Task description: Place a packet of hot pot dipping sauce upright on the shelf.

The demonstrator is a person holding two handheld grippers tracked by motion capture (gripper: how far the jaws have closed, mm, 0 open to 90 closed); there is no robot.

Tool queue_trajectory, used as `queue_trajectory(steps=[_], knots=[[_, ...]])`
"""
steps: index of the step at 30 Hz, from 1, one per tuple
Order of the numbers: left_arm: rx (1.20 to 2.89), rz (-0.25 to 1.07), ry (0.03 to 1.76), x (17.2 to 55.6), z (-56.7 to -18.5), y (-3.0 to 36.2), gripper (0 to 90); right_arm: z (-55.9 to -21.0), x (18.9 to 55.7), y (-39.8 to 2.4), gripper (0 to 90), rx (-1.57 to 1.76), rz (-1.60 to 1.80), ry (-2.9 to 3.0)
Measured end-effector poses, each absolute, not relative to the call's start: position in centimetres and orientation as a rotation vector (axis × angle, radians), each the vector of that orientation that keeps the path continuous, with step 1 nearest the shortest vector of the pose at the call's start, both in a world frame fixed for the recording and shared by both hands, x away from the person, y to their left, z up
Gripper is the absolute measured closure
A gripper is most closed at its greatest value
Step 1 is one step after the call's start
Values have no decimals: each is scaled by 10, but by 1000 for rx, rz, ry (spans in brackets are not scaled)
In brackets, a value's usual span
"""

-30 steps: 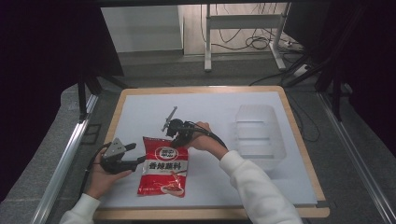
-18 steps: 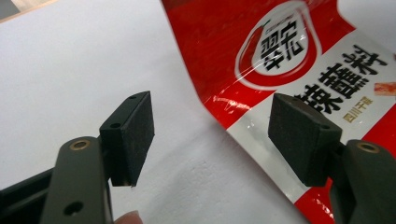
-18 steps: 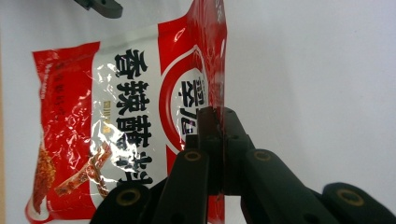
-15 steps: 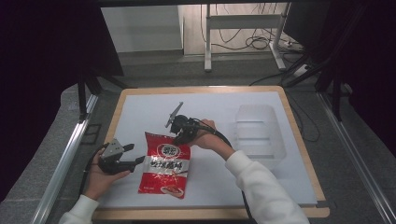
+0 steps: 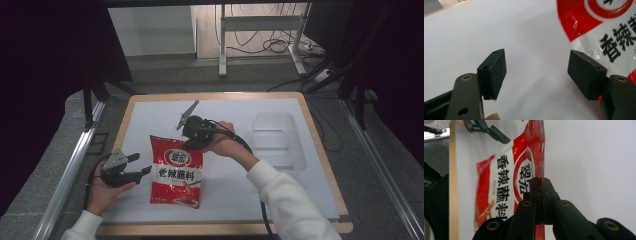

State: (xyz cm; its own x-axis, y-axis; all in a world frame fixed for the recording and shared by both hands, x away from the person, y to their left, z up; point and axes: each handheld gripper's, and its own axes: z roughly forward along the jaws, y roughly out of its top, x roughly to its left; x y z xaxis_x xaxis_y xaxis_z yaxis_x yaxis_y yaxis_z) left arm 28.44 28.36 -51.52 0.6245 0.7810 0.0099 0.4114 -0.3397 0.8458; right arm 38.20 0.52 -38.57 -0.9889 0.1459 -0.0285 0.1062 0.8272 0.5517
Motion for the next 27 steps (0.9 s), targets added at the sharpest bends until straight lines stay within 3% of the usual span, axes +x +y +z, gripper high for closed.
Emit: queue_trajectory(steps=[7,27], knots=[[1980,527,933,284,-515,282,308,-354,370,-7,889,185,957,2874],[2016,510,923,286,-520,279,306,-320,372,-32,889,210,941,2768]])
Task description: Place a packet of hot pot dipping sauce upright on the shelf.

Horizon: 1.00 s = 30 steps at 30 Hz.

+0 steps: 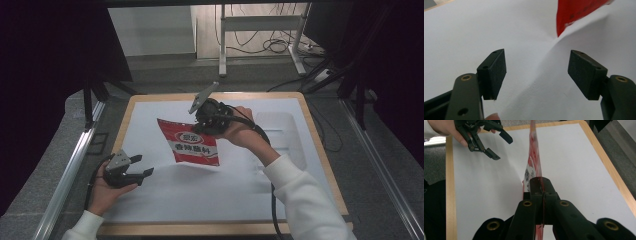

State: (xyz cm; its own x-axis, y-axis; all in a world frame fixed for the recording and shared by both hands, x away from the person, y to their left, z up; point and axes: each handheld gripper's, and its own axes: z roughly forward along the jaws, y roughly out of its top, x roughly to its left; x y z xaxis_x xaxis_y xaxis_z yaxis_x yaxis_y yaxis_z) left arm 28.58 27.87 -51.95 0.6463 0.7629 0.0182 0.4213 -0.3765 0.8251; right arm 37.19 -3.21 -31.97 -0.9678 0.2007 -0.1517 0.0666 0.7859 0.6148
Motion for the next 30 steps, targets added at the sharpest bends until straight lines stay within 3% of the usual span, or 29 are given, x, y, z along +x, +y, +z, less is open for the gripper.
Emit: queue_trajectory(steps=[30], knots=[[2036,508,921,287,-523,275,303,-287,387,-107,890,366,944,2661]])
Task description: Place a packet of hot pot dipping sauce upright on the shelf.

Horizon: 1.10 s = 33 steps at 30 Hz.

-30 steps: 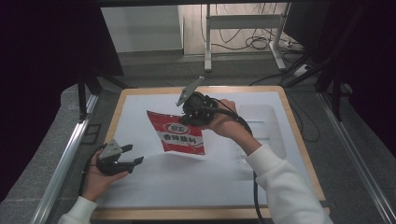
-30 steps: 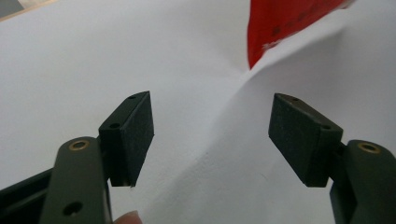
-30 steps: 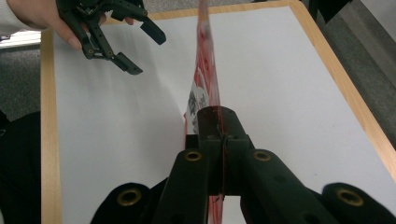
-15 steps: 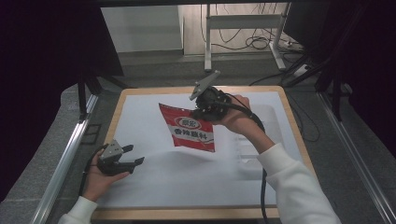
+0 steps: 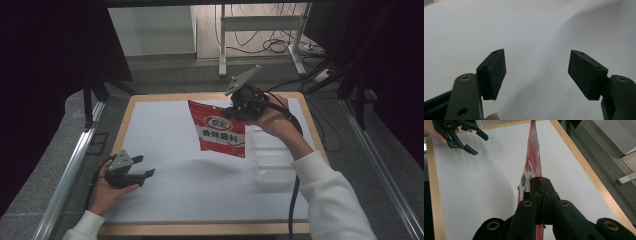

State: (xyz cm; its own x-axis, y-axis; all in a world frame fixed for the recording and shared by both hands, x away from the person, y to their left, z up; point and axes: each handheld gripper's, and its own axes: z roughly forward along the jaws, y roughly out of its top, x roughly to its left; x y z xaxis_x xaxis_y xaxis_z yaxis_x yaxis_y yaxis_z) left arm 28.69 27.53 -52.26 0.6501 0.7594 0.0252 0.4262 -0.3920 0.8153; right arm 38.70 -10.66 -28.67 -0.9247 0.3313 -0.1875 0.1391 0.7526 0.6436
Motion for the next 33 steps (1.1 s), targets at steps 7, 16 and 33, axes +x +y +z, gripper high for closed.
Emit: queue_trajectory(steps=[7,16,33], knots=[[2033,512,924,287,-523,275,302,-281,388,-122,889,394,950,2632],[2027,512,929,287,-523,275,303,-273,389,-143,890,435,954,2605],[2039,512,932,288,-524,273,302,-254,385,-196,890,537,943,2527]])
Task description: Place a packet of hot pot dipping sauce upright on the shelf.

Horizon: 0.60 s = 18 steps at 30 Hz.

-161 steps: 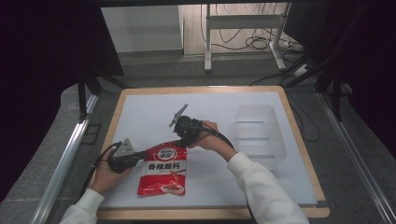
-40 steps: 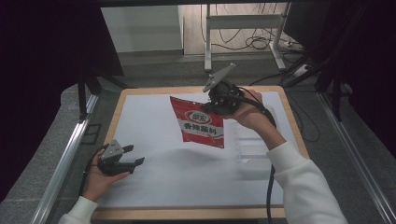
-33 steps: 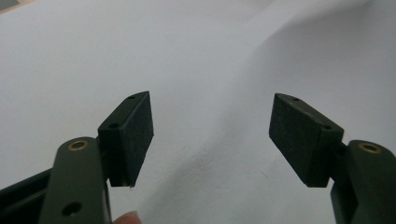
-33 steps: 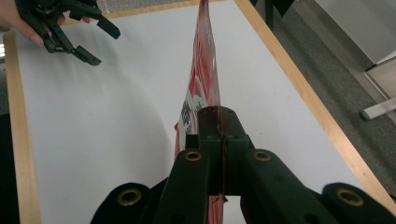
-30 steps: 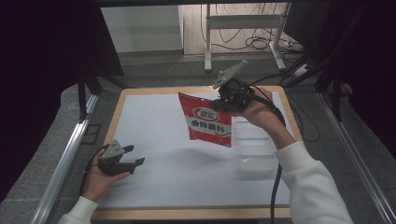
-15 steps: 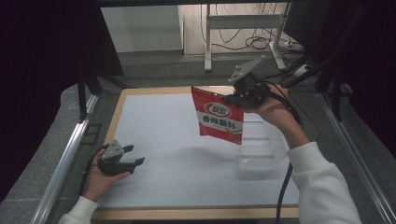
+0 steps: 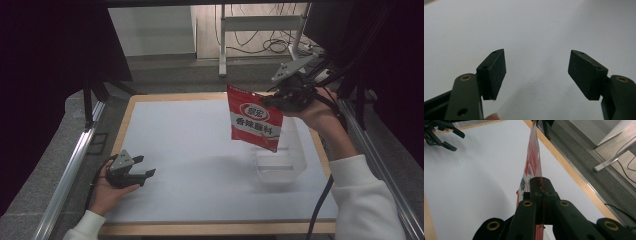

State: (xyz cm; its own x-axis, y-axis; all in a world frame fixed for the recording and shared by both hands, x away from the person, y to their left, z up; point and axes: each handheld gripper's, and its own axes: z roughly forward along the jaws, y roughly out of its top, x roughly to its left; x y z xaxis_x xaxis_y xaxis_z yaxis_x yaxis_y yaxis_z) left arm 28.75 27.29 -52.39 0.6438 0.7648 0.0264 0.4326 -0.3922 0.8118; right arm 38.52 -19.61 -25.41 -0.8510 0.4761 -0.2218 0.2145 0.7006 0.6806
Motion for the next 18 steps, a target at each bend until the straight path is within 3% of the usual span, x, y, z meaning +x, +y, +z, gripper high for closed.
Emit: queue_trajectory(steps=[18], knots=[[2052,512,937,289,-526,272,302,-266,395,-251,889,669,958,2498]])
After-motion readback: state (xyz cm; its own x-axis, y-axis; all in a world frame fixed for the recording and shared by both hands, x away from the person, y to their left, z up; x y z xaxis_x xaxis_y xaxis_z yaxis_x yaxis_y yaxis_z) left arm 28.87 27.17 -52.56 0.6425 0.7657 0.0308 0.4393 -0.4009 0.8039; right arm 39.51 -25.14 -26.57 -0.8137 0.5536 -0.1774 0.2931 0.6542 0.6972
